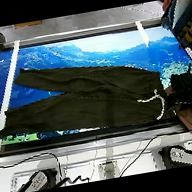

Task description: Fold the clothes and pants, and hang the long-sleeved shirts on hangers.

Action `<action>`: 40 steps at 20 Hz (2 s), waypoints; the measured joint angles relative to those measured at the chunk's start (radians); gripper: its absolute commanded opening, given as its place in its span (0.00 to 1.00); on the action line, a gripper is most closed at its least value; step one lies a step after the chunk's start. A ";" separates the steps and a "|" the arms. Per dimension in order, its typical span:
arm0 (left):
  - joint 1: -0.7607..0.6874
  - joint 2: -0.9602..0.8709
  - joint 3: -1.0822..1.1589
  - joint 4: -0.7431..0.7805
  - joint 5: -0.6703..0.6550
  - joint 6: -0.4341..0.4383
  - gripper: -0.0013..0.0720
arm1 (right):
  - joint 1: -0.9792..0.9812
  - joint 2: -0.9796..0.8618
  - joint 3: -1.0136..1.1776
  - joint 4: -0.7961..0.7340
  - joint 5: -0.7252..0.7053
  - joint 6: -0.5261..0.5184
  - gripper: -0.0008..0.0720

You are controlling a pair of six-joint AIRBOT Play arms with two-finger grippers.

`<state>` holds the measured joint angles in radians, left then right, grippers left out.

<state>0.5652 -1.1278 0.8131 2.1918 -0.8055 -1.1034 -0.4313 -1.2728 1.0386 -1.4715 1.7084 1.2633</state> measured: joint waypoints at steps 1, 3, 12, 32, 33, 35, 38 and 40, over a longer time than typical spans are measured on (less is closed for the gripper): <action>0.011 0.000 0.017 0.011 0.001 -0.063 0.55 | 0.000 0.000 -0.001 0.000 -0.001 0.000 0.96; 0.035 0.000 0.050 0.021 -0.007 -0.218 0.55 | 0.000 0.000 -0.001 0.000 -0.002 -0.001 0.96; 0.271 0.001 0.100 -0.526 -0.187 -0.448 0.99 | 0.000 0.000 -0.001 0.001 -0.063 -0.001 0.96; 0.301 -0.233 0.122 -1.012 -0.111 -0.645 0.06 | 0.000 0.000 -0.001 0.011 -0.118 0.002 0.95; 0.283 -0.235 0.143 -1.052 -0.084 -0.591 0.06 | 0.000 0.000 -0.001 0.011 -0.124 0.002 0.95; 0.243 -0.239 0.216 -1.144 -0.043 -0.468 0.06 | 0.000 0.000 -0.001 0.014 -0.140 0.003 0.95; 0.176 -0.233 0.373 -1.211 -0.047 -0.306 0.06 | 0.000 0.000 -0.001 0.024 -0.159 0.004 0.96; 0.145 -0.214 0.443 -1.164 -0.087 -0.248 0.06 | 0.000 0.000 -0.001 0.027 -0.166 0.004 0.95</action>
<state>0.7105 -1.3418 1.2556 1.0279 -0.8928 -1.3510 -0.4313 -1.2728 1.0378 -1.4445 1.5425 1.2671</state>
